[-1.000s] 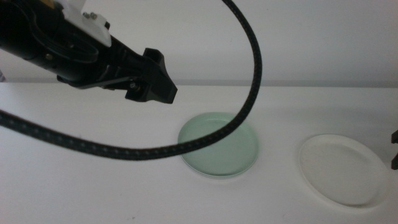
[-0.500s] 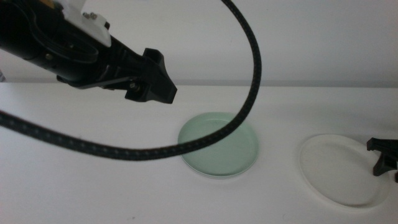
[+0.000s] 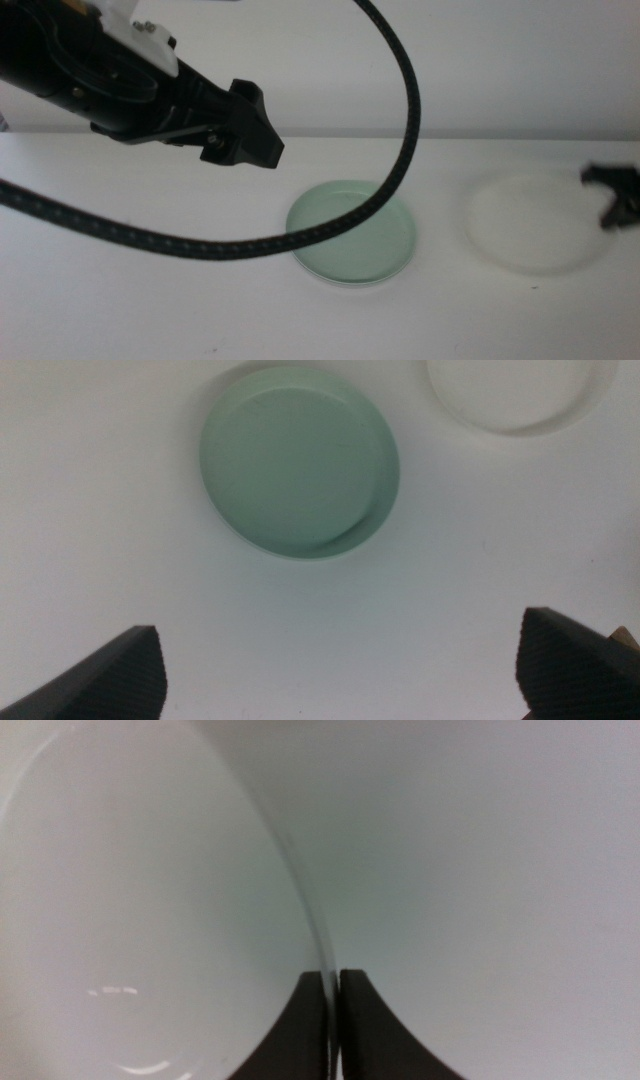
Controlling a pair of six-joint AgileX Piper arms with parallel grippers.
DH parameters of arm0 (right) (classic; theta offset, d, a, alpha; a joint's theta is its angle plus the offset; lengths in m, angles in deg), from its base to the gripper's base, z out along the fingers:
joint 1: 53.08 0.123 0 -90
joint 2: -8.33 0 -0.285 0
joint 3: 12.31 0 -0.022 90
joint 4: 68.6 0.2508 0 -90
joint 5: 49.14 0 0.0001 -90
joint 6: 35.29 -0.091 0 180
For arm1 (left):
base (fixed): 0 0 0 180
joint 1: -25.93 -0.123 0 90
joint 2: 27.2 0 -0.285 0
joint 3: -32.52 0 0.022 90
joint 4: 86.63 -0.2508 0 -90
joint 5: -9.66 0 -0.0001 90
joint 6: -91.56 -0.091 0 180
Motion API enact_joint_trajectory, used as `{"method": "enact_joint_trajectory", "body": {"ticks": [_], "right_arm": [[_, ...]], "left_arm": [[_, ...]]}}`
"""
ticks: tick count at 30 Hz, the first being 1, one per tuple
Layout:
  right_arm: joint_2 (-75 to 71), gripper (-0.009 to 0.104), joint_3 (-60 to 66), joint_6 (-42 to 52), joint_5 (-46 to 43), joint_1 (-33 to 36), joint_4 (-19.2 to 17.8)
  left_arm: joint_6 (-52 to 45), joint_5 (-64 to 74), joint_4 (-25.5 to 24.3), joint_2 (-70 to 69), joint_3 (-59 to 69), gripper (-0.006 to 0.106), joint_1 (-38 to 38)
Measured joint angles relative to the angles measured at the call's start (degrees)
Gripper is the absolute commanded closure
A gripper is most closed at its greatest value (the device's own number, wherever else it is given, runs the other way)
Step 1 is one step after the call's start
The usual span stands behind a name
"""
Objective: Stack the three bowls on top of each other.
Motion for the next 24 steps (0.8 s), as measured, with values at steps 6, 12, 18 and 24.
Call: {"method": "enact_joint_trajectory", "body": {"ticks": [6, 12, 18, 24], "right_arm": [[0.9, 0.097, -13.7, 0.7, 10.9, 11.1, 5.9], [8.4, 0.097, -24.0, -1.9, 12.8, 22.4, 6.8], [17.8, 0.097, -32.8, -4.3, 13.6, 28.6, 7.4], [22.6, 0.097, -34.4, -5.6, 14.0, 30.4, 7.4]], "left_arm": [[0.0, 0.0, 0.0, 0.0, 0.0, 0.007, 0.0], [0.0, 0.0, 0.0, 0.0, 0.0, 0.007, 0.0], [0.0, 0.0, 0.0, 0.0, 0.0, 0.007, 0.0], [0.0, 0.0, 0.0, 0.0, 0.0, 0.007, 0.0]]}}
